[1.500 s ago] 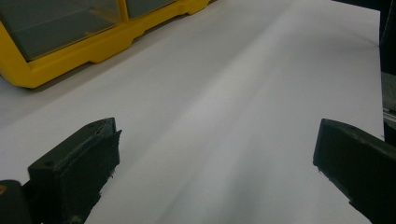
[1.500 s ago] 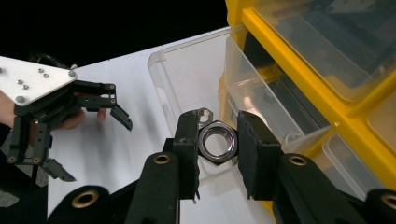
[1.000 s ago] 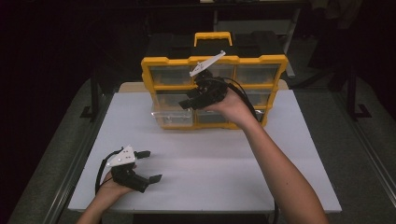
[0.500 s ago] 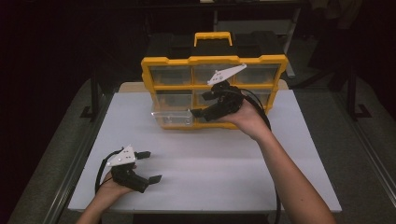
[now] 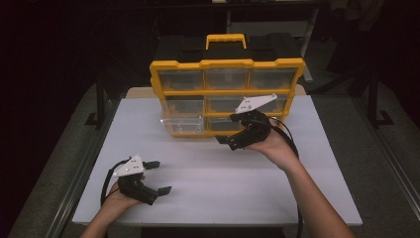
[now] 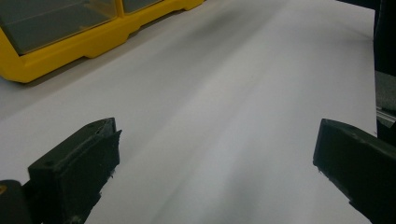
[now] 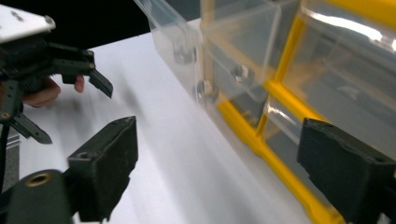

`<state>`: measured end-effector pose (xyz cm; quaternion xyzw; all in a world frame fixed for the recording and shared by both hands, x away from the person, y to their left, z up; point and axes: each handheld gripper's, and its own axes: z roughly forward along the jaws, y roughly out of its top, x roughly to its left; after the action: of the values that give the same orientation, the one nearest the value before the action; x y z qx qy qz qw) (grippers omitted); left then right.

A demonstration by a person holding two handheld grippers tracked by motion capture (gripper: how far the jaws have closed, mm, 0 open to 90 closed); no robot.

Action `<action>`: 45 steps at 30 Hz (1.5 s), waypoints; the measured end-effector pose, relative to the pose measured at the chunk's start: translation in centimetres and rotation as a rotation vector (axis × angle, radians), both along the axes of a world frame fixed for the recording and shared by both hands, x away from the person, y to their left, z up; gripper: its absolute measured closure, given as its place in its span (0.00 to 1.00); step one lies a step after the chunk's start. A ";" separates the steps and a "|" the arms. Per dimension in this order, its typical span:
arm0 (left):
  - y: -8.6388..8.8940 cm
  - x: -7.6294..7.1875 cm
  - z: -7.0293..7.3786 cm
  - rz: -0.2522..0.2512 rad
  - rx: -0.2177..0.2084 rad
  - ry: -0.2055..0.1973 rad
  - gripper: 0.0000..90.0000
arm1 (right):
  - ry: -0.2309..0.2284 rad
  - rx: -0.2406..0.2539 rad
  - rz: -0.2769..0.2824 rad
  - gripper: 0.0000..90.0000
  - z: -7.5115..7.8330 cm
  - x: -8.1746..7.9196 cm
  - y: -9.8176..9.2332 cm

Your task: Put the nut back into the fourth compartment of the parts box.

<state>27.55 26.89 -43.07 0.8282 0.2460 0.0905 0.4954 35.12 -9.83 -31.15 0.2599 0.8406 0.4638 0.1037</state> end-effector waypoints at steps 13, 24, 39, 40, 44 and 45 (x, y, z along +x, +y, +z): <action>0.2 -0.1 0.2 0.015 -0.001 -0.002 0.01 | -0.008 0.017 -0.068 0.03 -4.4 -1.9 -3.0; 0.7 0.4 0.3 0.020 -0.009 -0.021 0.01 | -0.012 0.025 -0.114 0.02 -8.3 -4.0 -6.0; 0.8 0.3 0.2 0.013 -0.009 -0.018 0.01 | 0.008 0.063 -0.154 0.02 -12.1 -7.5 -9.2; 0.8 0.2 0.2 0.013 -0.010 -0.020 0.01 | 0.012 0.065 -0.159 0.03 -12.3 -7.7 -9.4; 0.7 0.0 0.1 0.015 -0.014 -0.026 0.01 | -0.003 0.058 -0.168 0.03 -12.6 -8.5 -10.1; 0.7 0.0 0.1 0.014 -0.011 -0.026 0.01 | -0.002 0.059 -0.173 0.03 -12.6 -8.7 -10.2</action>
<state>27.55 27.60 -42.95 0.8225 0.2459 0.1035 0.5023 26.46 -20.08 -43.76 0.3341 0.8009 0.4778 0.1363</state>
